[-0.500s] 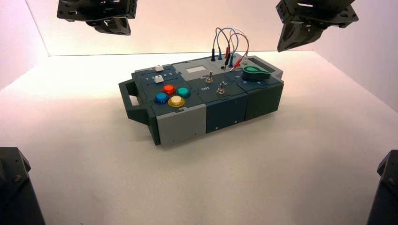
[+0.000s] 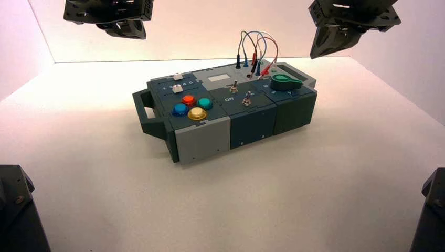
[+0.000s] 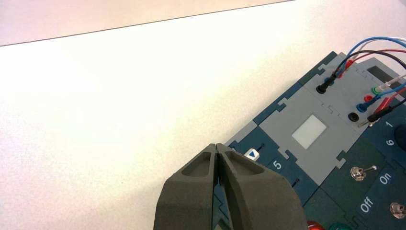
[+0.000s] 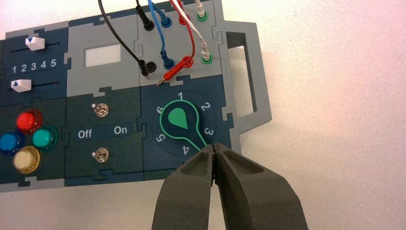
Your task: Turn the knob to position 5.
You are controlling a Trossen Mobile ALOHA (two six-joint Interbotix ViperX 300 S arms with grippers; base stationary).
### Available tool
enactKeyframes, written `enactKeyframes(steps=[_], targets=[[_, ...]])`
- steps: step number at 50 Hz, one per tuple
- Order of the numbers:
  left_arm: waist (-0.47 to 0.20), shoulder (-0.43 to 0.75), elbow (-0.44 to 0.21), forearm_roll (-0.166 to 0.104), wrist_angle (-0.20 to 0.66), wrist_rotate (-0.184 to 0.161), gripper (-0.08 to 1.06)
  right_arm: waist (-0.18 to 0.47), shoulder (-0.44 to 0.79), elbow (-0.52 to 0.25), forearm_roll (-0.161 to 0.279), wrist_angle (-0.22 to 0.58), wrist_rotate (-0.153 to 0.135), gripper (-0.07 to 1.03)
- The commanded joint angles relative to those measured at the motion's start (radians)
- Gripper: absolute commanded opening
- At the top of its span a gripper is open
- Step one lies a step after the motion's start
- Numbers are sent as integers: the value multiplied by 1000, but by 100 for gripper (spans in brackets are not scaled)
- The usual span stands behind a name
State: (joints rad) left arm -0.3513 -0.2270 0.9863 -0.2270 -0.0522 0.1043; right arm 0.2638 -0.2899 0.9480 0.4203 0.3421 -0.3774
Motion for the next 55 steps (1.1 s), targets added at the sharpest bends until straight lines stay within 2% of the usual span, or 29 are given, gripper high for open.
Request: enactKeyframes(steps=[1, 24, 36, 48, 55], targets=[[3, -14, -9, -2, -11, -2, -3, -2, -3, -9, 3, -11, 2, -2], [3, -14, -6, -2, -9, -2, -3, 0, 67, -6, 3, -103, 2, -2], [3, -14, -6, -2, -9, -2, -3, 3, 130, -31, 5, -110, 2, -2], [3, -14, -6, 0, -9, -3, -3, 46, 215, -78, 9, -112, 2, -2], [3, -15, -6, -2, -9, -2, -3, 55, 229, -81, 12, -107, 2, -2]])
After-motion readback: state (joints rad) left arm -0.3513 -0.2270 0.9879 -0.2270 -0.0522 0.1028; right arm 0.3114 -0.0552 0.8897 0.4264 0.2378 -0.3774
